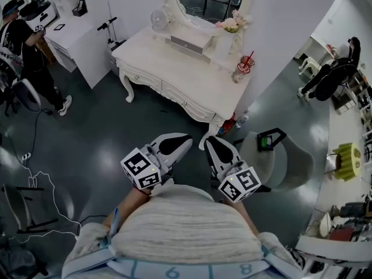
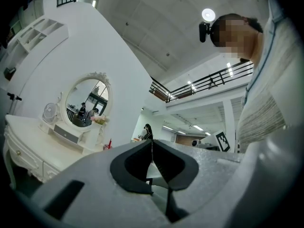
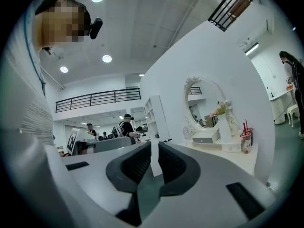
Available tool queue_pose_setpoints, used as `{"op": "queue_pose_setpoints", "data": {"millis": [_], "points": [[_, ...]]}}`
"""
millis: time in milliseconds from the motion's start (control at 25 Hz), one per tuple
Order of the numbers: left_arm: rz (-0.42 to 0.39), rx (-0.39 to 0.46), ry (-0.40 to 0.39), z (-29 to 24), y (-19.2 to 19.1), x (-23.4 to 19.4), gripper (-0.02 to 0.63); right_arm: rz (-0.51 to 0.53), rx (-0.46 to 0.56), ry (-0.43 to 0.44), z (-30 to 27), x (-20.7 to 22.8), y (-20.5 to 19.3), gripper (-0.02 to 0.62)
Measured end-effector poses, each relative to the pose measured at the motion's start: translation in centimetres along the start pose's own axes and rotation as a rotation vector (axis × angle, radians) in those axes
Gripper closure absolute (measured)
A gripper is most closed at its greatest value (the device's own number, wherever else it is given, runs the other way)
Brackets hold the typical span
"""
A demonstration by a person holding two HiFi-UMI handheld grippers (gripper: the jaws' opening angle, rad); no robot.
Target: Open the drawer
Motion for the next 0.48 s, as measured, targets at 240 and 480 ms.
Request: {"op": "queue_pose_setpoints", "data": {"millis": [240, 480], "points": [[0.010, -0.014, -0.018, -0.6, 1.0, -5.5, 0.592, -0.020, 0.008, -0.032, -4.9, 2.0, 0.0, 0.583], [0.038, -0.038, -0.025, -1.3, 0.1, -7.8, 0.592, -0.039, -0.022, -0.033, -7.3, 3.3, -1.1, 0.583]]}}
Point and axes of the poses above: the fingertips, and each gripper's own axes: z backward along the fingers, x to its right, y out of its top, the point moved 4 cm from there along z, backward along the fingers, and after that the axes turned 1 degree about -y, right-handed, at the moved point
